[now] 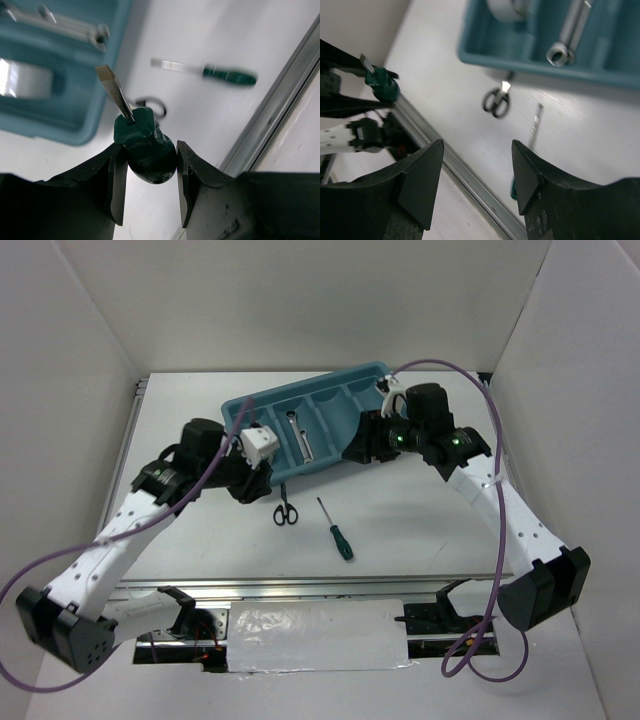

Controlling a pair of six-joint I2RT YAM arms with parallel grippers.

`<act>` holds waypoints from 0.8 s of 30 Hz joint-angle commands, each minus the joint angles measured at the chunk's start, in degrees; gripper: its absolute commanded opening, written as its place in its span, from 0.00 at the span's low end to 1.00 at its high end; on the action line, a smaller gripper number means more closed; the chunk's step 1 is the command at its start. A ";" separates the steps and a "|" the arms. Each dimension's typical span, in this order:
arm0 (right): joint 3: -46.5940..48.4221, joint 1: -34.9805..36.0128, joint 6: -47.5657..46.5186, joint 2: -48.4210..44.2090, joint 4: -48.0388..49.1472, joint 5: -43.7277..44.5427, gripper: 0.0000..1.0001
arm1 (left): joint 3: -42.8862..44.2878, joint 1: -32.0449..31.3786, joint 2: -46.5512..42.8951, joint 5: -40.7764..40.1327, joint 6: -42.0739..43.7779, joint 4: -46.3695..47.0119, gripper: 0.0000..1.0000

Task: Sort the tools into containers

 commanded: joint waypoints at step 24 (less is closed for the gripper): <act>25.85 17.66 5.12 18.06 6.39 -14.61 0.63 | -5.66 7.37 -12.95 21.11 -34.61 35.34 0.01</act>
